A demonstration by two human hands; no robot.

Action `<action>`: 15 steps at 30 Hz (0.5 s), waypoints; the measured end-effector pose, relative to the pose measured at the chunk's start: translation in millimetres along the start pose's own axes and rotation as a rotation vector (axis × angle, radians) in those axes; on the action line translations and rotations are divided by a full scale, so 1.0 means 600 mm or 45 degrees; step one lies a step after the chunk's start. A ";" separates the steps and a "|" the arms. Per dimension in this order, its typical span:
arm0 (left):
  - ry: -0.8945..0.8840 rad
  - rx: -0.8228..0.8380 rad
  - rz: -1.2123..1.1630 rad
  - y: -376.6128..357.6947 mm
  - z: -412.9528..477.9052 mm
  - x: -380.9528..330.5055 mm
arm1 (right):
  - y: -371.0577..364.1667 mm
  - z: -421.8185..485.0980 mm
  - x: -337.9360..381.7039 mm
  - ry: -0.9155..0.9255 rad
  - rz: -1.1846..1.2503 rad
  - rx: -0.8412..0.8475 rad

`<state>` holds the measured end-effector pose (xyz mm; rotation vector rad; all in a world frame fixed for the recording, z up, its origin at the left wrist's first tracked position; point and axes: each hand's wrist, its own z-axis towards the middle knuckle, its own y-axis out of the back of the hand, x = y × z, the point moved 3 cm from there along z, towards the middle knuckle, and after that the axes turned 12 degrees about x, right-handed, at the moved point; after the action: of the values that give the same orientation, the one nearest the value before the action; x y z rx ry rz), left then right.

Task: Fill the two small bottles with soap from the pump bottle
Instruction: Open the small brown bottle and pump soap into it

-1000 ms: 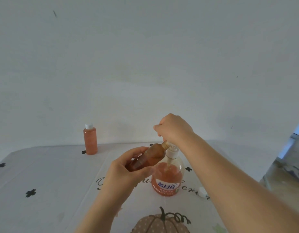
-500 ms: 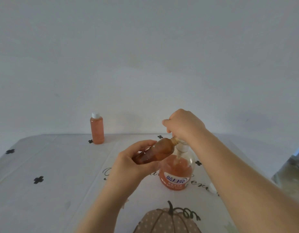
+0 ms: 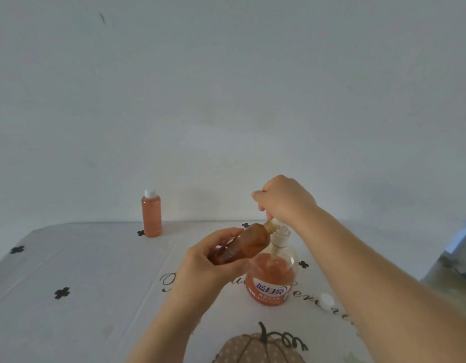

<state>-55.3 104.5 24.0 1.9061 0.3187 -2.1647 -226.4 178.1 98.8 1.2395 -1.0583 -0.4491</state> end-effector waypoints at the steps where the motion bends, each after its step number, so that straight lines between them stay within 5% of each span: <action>1: -0.002 0.002 -0.006 0.000 -0.001 0.001 | 0.000 -0.001 0.002 -0.002 -0.029 0.007; 15: -0.048 -0.028 0.000 -0.002 -0.001 -0.007 | 0.000 -0.003 0.006 -0.064 -0.075 0.020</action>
<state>-54.4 106.0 28.0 1.8515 0.3339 -2.1851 -223.1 176.2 100.6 1.2818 -1.0718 -0.5198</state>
